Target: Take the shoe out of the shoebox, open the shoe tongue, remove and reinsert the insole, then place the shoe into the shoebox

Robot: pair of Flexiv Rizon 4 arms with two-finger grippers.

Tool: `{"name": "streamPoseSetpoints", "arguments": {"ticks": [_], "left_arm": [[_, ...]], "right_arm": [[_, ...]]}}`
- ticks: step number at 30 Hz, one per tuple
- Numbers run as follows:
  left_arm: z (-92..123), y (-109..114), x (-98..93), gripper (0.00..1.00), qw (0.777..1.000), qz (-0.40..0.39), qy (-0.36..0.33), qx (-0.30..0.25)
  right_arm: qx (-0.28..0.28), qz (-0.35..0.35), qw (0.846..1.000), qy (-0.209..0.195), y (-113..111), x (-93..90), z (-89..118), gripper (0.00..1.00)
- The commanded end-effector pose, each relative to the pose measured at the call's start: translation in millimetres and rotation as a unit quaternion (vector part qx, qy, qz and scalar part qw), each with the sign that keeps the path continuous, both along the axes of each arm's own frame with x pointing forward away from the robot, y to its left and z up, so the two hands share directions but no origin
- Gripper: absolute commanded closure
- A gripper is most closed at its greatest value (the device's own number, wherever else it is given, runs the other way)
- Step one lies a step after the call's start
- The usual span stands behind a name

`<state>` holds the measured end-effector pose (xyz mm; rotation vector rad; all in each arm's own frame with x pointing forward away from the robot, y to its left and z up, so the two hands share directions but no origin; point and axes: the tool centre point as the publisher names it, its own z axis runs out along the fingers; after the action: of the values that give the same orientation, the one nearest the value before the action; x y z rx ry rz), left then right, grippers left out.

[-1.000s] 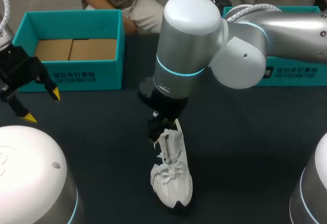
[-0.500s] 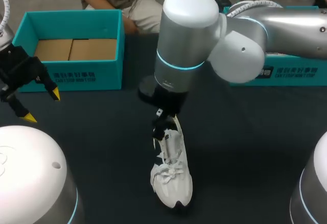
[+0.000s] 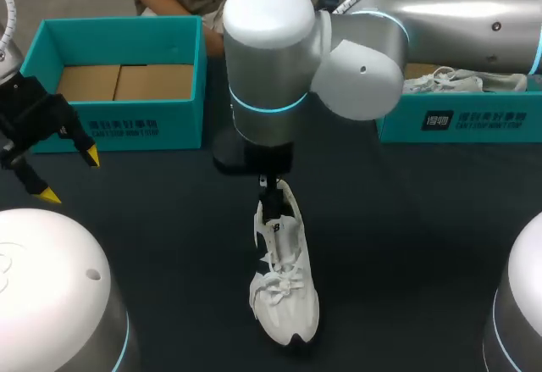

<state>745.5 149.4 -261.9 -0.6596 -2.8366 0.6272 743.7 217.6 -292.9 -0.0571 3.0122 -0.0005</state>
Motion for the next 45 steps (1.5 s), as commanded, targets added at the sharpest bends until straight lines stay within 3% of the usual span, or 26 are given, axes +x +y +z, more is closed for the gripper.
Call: {"name": "streamPoseSetpoints", "arguments": {"ticks": [1, 19, 31, 45], "left_arm": [[0, 0, -0.6, 0.00, 1.000, 0.000, 0.000, 0.001], [0, 0, -0.6, 0.00, 1.000, 0.000, 0.000, 0.001], [0, 0, -0.6, 0.00, 1.000, 0.000, 0.000, 0.001], [0, 0, -0.6, 0.00, 1.000, 0.000, 0.000, 0.001]], "right_arm": [[-0.016, 0.018, 1.000, -0.006, 1, 4.7, 3, 0.00], [-0.017, 0.012, 1.000, -0.004, -1, 7.1, 1, 0.00], [0.000, -0.011, 1.000, -0.003, -14, 38.9, -19, 0.00], [0.011, -0.025, 1.000, 0.008, -13, 59.9, -51, 0.00]]}}
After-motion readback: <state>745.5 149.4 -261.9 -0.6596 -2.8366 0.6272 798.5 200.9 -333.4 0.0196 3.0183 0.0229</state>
